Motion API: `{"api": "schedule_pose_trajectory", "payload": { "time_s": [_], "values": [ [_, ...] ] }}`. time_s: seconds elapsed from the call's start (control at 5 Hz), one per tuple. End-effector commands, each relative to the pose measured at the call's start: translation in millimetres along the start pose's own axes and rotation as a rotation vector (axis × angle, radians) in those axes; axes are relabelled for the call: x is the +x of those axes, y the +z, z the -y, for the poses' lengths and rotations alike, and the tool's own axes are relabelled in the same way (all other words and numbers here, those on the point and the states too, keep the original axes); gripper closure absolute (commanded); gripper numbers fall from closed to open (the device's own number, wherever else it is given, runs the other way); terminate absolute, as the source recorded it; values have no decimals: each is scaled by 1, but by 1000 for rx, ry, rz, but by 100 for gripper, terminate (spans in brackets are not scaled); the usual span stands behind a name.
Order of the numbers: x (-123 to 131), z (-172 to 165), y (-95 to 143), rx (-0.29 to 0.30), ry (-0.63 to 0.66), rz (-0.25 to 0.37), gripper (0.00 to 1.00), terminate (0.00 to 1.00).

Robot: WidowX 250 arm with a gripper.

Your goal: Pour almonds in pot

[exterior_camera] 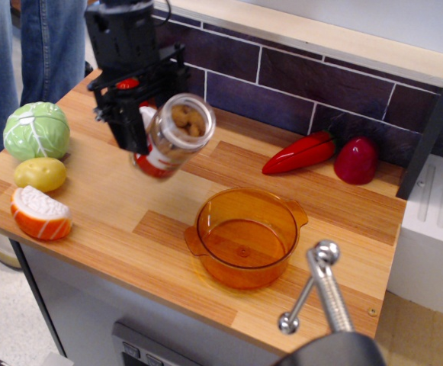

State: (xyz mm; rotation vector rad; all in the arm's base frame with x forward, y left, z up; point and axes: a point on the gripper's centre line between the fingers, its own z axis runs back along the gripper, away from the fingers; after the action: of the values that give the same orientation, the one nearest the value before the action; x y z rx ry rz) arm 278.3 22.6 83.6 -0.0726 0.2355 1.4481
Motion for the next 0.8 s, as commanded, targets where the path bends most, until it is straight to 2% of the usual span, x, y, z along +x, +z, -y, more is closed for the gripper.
{"api": "schedule_pose_trajectory", "payload": {
  "time_s": [0.0,0.4,0.6],
  "values": [
    [-18,-11,21,-49,145,217,100,0],
    [-27,-29,23,0,353,434,100,0],
    [-27,-32,18,104,492,491,100,0]
  ]
}}
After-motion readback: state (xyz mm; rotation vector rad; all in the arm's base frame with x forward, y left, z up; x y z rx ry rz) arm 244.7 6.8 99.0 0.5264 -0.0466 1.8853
